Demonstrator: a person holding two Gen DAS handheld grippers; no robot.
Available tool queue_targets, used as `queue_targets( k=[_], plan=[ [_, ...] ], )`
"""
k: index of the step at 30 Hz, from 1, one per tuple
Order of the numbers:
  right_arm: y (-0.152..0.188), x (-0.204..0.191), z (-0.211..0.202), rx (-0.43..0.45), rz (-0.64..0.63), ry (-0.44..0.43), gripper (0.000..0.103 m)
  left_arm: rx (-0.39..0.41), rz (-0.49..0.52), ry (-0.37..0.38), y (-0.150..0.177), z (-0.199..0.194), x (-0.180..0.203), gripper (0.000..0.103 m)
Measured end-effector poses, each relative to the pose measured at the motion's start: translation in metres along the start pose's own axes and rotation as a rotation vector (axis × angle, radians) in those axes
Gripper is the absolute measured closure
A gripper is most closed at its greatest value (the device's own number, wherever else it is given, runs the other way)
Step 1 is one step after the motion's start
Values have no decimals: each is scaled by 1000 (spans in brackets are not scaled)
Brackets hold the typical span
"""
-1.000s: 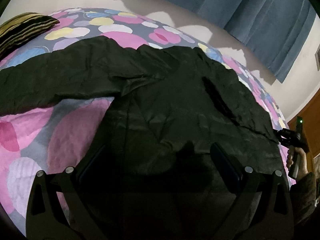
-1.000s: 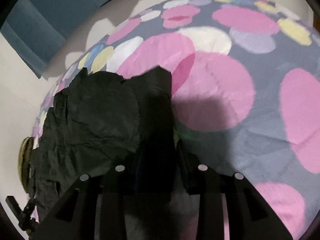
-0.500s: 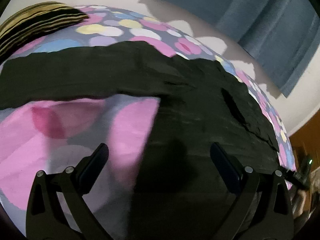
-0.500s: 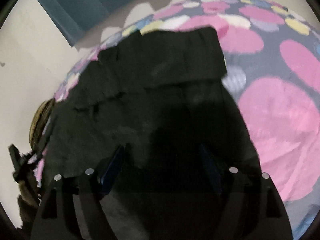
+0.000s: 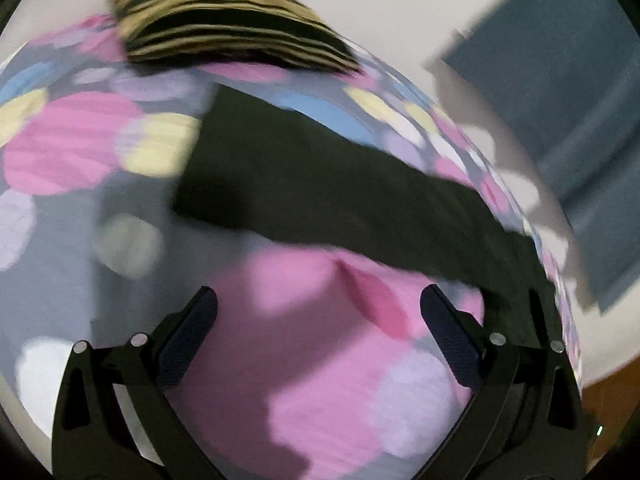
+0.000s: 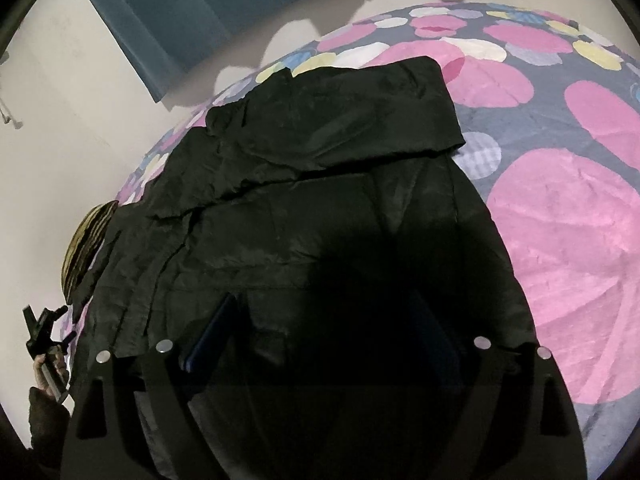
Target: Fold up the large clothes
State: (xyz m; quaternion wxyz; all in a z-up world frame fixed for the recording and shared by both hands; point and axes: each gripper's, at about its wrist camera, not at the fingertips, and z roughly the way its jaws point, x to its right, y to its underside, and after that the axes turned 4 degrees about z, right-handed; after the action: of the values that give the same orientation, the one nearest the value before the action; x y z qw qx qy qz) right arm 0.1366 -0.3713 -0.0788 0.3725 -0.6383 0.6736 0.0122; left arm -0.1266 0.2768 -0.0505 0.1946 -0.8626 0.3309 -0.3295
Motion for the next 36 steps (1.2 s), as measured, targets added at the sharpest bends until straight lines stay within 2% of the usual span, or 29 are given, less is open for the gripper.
queue_targets(
  k=[1, 3, 6, 10, 12, 15, 17, 21, 22, 26, 29, 30, 32, 34, 36],
  plan=[
    [1, 1, -1, 2, 4, -4, 16, 8, -30, 17, -4, 0, -9, 2],
    [1, 2, -1, 5, 9, -11, 16, 40, -128, 101, -13, 3, -28, 2],
    [1, 2, -1, 6, 10, -14, 16, 69, -166, 153, -28, 11, -31, 2],
    [0, 4, -3, 8, 13, -24, 16, 101, -166, 169, -48, 32, -30, 2],
    [0, 5, -3, 10, 15, -29, 16, 123, -182, 155, -52, 38, -29, 2],
    [0, 6, -4, 11, 16, -32, 16, 98, -185, 111, -56, 43, -25, 2],
    [0, 6, -4, 12, 18, -34, 16, 102, -229, 143, -58, 41, -31, 2],
    [0, 6, -4, 13, 20, -36, 16, 121, -377, 266, -59, 25, -56, 2],
    [0, 6, -5, 13, 20, -36, 16, 120, -390, 271, -60, 22, -61, 2],
    [0, 7, -5, 12, 20, -36, 15, 106, -353, 228, -69, 13, -77, 2],
    [-1, 8, -5, 10, 17, -38, 15, 63, -302, 247, -75, 18, -75, 2],
    [-1, 8, -5, 10, 17, -37, 15, 47, -281, 265, -78, 22, -72, 3],
    [-1, 8, -5, 11, 16, -37, 15, 23, -284, 321, -81, 30, -71, 15],
    [-1, 9, -5, 9, 14, -37, 15, -10, -307, 364, -84, 45, -75, 32],
    [-2, 9, -5, 9, 14, -36, 15, -22, -312, 361, -86, 52, -77, 45]
  ],
)
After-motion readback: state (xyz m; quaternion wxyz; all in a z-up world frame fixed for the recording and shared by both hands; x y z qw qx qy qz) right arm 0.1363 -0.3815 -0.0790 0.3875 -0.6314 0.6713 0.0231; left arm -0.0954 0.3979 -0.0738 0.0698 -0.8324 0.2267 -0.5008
